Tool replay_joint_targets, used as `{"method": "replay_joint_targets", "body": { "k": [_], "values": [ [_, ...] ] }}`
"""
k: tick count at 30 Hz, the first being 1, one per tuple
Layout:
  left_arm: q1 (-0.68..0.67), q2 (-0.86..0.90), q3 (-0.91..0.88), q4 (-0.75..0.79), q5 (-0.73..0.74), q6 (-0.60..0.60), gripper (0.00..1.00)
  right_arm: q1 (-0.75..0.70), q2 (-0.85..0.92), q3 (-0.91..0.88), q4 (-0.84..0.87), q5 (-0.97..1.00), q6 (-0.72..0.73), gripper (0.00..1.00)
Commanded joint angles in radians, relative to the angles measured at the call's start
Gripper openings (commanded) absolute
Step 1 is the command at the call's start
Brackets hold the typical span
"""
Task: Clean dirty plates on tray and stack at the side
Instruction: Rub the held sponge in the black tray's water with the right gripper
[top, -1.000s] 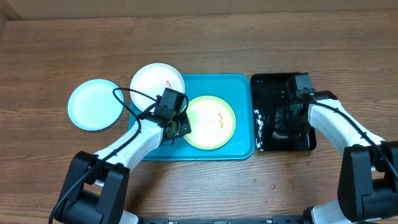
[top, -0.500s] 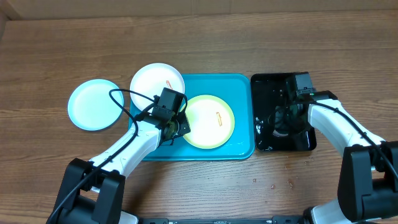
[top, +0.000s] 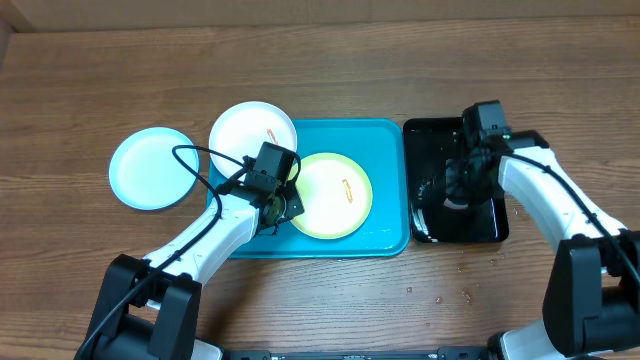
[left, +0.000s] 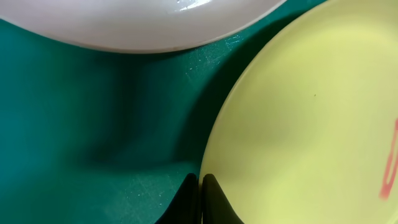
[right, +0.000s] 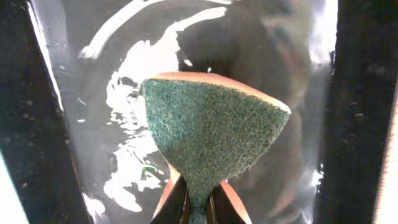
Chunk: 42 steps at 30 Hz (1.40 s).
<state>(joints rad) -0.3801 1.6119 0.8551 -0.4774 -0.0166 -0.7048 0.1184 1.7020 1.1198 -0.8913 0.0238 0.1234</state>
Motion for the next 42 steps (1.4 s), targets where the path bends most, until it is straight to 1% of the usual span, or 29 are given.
{"method": "replay_joint_targets", "body": {
  "k": [1, 7, 15, 23, 28, 31, 33, 37, 38, 39, 40, 42],
  "values": [
    [0.002, -0.009, -0.002, -0.001, -0.038, -0.013, 0.04, 0.0, -0.002, 0.064, -0.029, 0.02, -0.031, 0.04],
    [0.002, -0.009, -0.002, -0.001, -0.046, 0.002, 0.04, 0.0, -0.002, 0.066, -0.055, -0.028, -0.08, 0.04],
    [0.0, 0.004, -0.002, -0.002, -0.046, 0.002, 0.04, 0.0, -0.002, 0.067, -0.054, -0.018, -0.091, 0.04],
    [0.0, 0.023, -0.002, 0.003, -0.043, 0.002, 0.04, 0.0, -0.002, 0.063, -0.08, -0.027, -0.066, 0.04],
    [0.0, 0.023, -0.002, 0.003, -0.043, 0.002, 0.06, 0.0, -0.002, 0.0, -0.047, -0.029, -0.034, 0.04],
    [0.0, 0.023, -0.002, 0.003, -0.043, 0.003, 0.14, 0.0, -0.002, -0.009, -0.03, -0.028, -0.022, 0.04],
    [0.0, 0.023, -0.002, 0.003, -0.043, 0.009, 0.17, 0.0, -0.002, 0.006, -0.031, -0.025, -0.023, 0.04],
    [0.0, 0.024, -0.002, 0.001, -0.043, 0.032, 0.18, 0.0, -0.002, 0.039, -0.054, -0.025, -0.023, 0.04],
    [0.0, 0.027, -0.002, -0.001, -0.043, 0.032, 0.17, 0.0, -0.002, 0.048, -0.062, -0.025, -0.023, 0.04],
    [0.0, 0.031, -0.002, -0.001, -0.043, 0.032, 0.14, 0.0, -0.002, 0.054, -0.066, -0.025, -0.023, 0.04],
    [0.0, 0.035, -0.002, -0.001, -0.043, 0.032, 0.09, 0.0, -0.002, 0.058, -0.066, -0.025, -0.023, 0.04],
    [0.0, 0.05, -0.002, 0.0, -0.042, 0.032, 0.06, 0.0, -0.002, 0.064, -0.066, -0.025, -0.023, 0.04]
  ]
}}
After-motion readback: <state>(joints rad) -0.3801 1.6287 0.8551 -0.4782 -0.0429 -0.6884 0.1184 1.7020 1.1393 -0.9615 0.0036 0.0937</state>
